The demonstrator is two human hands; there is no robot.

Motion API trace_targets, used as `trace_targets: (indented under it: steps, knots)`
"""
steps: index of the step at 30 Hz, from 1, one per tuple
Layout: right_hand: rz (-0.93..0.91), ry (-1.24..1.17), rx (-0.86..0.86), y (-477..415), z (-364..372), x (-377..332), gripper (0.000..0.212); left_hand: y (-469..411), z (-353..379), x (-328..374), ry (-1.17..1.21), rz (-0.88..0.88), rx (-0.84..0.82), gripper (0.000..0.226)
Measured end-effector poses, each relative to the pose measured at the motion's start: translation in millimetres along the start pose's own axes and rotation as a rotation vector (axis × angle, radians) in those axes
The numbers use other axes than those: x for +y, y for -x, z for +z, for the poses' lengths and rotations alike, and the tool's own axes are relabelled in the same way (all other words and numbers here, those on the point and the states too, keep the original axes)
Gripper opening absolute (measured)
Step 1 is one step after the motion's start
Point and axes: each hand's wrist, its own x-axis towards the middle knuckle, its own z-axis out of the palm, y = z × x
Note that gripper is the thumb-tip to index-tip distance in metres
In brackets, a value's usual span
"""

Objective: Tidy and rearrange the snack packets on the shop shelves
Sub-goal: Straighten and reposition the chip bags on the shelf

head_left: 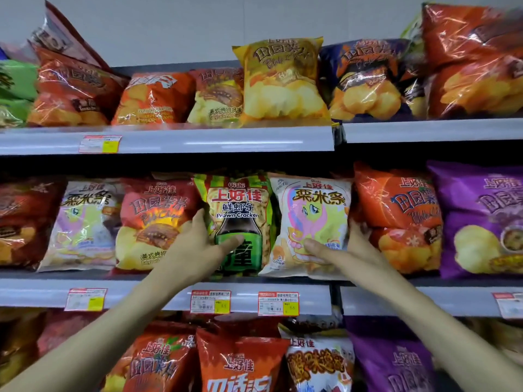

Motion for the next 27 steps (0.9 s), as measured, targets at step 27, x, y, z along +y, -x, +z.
trace_targets:
  steps: [27]
  knots:
    - [-0.035,0.077,0.335,48,-70,-17,0.098,-39,-19,3,0.762,-0.184,-0.041,0.074]
